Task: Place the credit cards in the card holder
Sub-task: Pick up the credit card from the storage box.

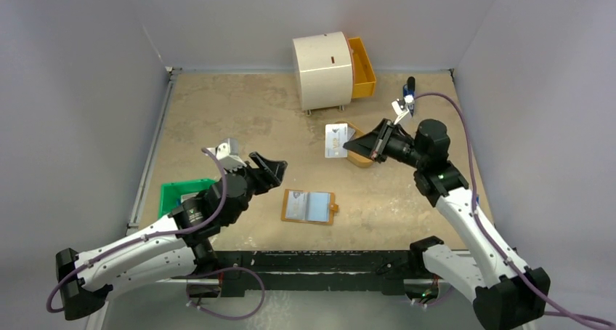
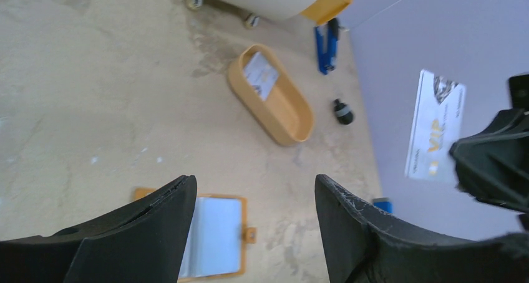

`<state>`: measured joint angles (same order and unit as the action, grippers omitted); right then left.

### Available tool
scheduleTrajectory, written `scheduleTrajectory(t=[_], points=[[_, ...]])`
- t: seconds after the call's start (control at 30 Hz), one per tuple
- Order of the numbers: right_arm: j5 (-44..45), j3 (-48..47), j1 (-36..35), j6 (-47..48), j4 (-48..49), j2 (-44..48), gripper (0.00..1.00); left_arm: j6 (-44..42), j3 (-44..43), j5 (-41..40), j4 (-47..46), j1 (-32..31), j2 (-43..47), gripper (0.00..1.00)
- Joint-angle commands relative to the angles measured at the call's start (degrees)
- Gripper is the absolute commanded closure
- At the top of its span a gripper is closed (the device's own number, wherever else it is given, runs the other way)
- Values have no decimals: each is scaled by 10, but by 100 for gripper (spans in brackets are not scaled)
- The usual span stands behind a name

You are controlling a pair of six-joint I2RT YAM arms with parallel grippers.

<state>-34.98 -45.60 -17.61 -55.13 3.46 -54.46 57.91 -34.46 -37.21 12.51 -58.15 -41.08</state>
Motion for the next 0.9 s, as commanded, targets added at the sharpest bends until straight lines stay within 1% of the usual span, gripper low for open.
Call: scheduleTrajectory(t=[0.0, 0.07, 0.17, 0.3, 0.4, 0.57, 0.77, 0.87], points=[[-118, 14, 1, 36, 67, 46, 100, -16, -27, 40, -143, 0, 6, 28], [-152, 26, 0, 34, 92, 60, 100, -25, -28, 68, -185, -1, -1, 26], [-193, 52, 0, 1, 160, 83, 100, -37, -24, 123, -256, 0, -12, 25], [-225, 66, 0, -30, 222, 102, 100, -41, -4, 199, -360, 0, -14, 25], [-237, 69, 0, -47, 251, 103, 100, -43, 4, 239, -416, -1, -17, 25], [-252, 79, -1, -91, 321, 102, 100, -50, -2, 278, -443, -1, -40, 27], [-257, 81, -5, -107, 342, 102, 100, -48, -3, 294, -462, -1, -63, 32], [-257, 81, -7, -108, 344, 104, 100, -47, -4, 298, -467, 0, -71, 37]])
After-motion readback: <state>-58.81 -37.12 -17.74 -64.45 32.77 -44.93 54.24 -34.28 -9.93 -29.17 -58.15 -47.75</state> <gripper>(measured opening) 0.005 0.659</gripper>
